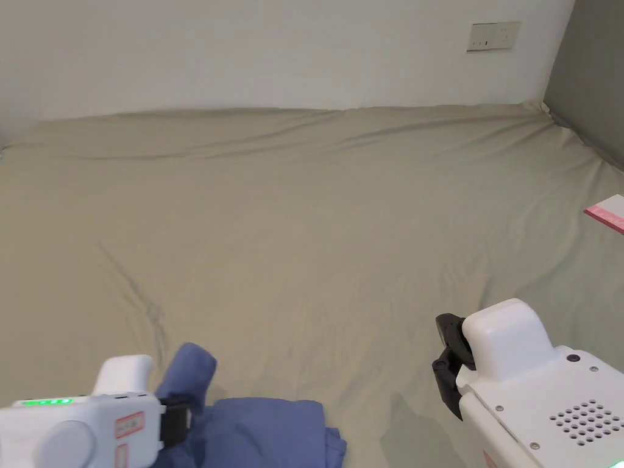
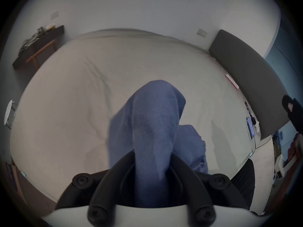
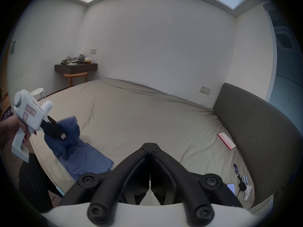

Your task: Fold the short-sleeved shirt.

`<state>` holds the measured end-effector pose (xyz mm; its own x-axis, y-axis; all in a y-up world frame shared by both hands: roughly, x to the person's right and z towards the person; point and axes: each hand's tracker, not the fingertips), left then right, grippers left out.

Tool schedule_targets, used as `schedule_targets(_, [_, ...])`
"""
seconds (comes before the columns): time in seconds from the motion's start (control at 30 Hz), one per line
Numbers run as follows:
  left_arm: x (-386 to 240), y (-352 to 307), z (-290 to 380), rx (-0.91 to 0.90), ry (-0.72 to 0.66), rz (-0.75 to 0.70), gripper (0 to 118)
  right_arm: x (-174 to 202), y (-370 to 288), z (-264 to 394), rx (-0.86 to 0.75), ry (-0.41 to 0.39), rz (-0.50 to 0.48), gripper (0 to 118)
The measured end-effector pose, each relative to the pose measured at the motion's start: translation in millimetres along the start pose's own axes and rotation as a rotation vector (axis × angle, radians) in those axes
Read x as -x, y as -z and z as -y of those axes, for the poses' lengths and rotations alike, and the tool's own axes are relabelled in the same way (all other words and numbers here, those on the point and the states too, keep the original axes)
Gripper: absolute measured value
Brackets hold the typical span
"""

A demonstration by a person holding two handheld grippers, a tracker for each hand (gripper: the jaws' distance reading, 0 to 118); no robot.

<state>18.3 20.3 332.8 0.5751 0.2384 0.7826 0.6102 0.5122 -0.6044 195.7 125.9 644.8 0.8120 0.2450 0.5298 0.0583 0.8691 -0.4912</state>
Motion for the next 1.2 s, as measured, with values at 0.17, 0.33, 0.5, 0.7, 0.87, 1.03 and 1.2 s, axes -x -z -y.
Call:
schedule_targets(0.17, [-51.3, 61.0, 18.3, 0.115, 0.109, -0.044, 12, -7.9, -2.1, 6.4, 0.011, 0.019, 0.014, 2])
schedule_targets(0.33, [-84.6, 96.2, 41.9, 0.167, 0.127, -0.057, 12, -14.5, -1.5, 14.3, 0.028, 0.028, 0.027, 2])
schedule_targets(0.5, [-98.4, 103.4, 50.8, 0.138, 0.128, -0.130, 18, -18.5, 3.6, 21.0, 0.049, 0.040, 0.031, 2])
schedule_targets(0.7, [-93.8, 87.4, 41.4, 0.168, -0.073, 0.300, 116, -15.5, 8.4, 21.1, 0.053, 0.045, 0.021, 2])
schedule_targets(0.87, [-73.0, 55.0, 32.5, 0.018, -0.150, 0.428, 109, -15.5, 4.2, 18.4, 0.043, 0.038, 0.022, 2])
schedule_targets(1.03, [-55.6, 41.9, 33.7, -0.126, 0.001, 0.183, 0, -17.4, 0.6, 17.7, 0.042, 0.034, 0.036, 2])
schedule_targets(1.2, [-59.0, 64.7, 61.6, -0.159, 0.155, 0.043, 0, -15.2, -4.6, 17.7, 0.040, 0.029, 0.040, 2])
